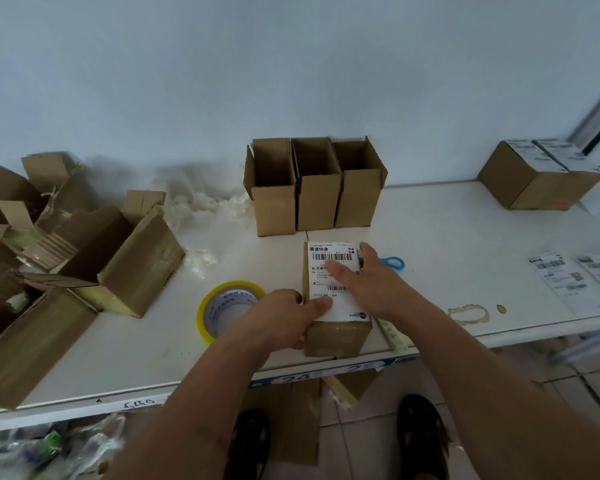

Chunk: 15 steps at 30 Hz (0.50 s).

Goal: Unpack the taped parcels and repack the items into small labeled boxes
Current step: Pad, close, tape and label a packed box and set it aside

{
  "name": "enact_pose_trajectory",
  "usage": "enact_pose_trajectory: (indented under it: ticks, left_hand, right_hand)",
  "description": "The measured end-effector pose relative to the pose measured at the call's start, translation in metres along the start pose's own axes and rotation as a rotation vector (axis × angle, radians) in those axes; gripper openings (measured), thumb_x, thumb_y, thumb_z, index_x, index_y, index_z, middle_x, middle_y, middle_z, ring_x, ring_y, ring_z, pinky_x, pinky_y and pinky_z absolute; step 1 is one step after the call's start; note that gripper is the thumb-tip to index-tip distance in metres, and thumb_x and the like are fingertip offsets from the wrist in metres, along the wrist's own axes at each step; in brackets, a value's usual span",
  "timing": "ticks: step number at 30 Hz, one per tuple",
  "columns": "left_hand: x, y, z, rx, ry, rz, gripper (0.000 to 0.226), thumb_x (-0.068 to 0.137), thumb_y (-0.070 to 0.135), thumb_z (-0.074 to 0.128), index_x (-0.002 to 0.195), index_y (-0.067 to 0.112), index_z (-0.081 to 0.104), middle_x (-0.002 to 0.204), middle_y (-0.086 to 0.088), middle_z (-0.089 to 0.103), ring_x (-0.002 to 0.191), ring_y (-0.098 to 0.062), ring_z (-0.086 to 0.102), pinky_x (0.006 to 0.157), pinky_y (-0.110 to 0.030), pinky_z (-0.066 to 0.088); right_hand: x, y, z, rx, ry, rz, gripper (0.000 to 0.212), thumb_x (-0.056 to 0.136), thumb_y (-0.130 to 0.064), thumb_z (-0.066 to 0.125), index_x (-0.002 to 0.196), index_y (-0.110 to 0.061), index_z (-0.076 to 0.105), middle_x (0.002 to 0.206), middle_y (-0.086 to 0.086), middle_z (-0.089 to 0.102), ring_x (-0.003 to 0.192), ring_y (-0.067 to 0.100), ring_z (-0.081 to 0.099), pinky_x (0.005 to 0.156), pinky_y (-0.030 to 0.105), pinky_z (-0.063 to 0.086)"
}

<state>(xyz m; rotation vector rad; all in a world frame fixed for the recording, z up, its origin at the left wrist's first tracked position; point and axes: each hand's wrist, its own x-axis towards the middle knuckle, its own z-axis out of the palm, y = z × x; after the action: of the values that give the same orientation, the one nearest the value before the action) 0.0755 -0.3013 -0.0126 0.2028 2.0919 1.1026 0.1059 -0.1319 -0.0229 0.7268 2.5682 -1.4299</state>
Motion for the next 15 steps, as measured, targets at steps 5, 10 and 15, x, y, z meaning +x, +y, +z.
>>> enact_pose_trajectory:
  ticks: [5,10,15]
  left_hand:
    - [-0.001,0.000,0.002,0.036,0.014,0.033,0.029,0.096,0.045,0.057,0.105,0.018,0.061,0.100,-0.001,0.070,0.089,-0.018,0.070,0.082,-0.036,0.060]
    - [-0.002,-0.005,0.005,-0.005,0.034,0.027,0.043,0.094,0.051,0.057,0.117,0.016,0.061,0.108,-0.002,0.069,0.097,-0.019,0.067,0.088,-0.040,0.058]
    - [0.000,-0.011,0.009,-0.099,0.032,-0.010,0.053,0.089,0.060,0.058,0.124,0.019,0.058,0.109,0.002,0.068,0.100,-0.018,0.066,0.094,-0.041,0.055]
  right_hand:
    - [-0.001,0.015,0.012,-0.015,-0.021,-0.040,0.049,0.098,-0.048,0.047,0.142,-0.026,0.044,0.133,-0.006,0.059,0.100,0.004,0.057,0.066,0.010,0.042]
    - [-0.004,0.013,0.010,0.148,-0.098,0.159,0.050,0.093,-0.059,0.049,0.131,-0.026,0.055,0.108,-0.009,0.067,0.088,0.007,0.066,0.070,0.023,0.055]
    - [0.001,-0.012,0.006,-0.276,0.131,0.024,0.091,0.083,-0.078,0.039,0.153,-0.025,0.016,0.155,0.005,0.033,0.137,0.027,0.040,0.108,0.052,0.040]
